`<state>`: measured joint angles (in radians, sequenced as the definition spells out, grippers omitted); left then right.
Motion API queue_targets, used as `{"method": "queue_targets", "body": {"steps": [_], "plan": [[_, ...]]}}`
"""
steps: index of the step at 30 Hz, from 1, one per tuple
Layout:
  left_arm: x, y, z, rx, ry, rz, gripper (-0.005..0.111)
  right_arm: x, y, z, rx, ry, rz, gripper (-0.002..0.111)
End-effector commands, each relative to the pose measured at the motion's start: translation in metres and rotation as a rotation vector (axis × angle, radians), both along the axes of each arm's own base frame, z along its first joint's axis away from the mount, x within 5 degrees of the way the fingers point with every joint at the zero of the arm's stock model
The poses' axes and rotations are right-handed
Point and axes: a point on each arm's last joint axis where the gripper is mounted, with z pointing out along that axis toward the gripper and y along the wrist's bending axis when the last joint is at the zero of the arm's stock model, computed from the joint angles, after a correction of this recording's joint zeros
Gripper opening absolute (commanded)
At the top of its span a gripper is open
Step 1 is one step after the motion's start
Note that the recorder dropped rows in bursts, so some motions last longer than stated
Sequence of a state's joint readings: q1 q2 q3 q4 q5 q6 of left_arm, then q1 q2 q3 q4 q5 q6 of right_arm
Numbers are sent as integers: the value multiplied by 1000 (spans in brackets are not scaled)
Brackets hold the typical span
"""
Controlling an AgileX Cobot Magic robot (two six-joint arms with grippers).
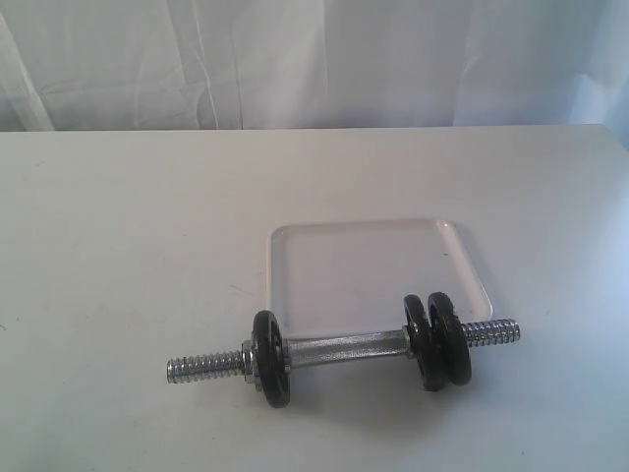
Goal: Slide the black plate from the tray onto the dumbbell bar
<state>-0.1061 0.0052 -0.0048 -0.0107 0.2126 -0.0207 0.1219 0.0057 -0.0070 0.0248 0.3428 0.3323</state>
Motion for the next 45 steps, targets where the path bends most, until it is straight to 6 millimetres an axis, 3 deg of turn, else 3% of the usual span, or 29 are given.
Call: {"method": "queue_targets", "body": {"steps": [1, 27, 29, 32, 45], "plan": [[0, 0, -1, -18, 0, 4, 0, 0, 0, -1, 7, -4, -6, 0], [0, 0, -1, -18, 0, 4, 0, 0, 0, -1, 7, -6, -6, 0], [0, 0, -1, -18, 0, 4, 0, 0, 0, -2, -53, -7, 10, 0], [0, 0, -1, -18, 0, 4, 0, 0, 0, -2, -334, -43, 83, 0], [0, 0, -1, -18, 0, 4, 0, 0, 0, -2, -339, -46, 84, 0]]}}
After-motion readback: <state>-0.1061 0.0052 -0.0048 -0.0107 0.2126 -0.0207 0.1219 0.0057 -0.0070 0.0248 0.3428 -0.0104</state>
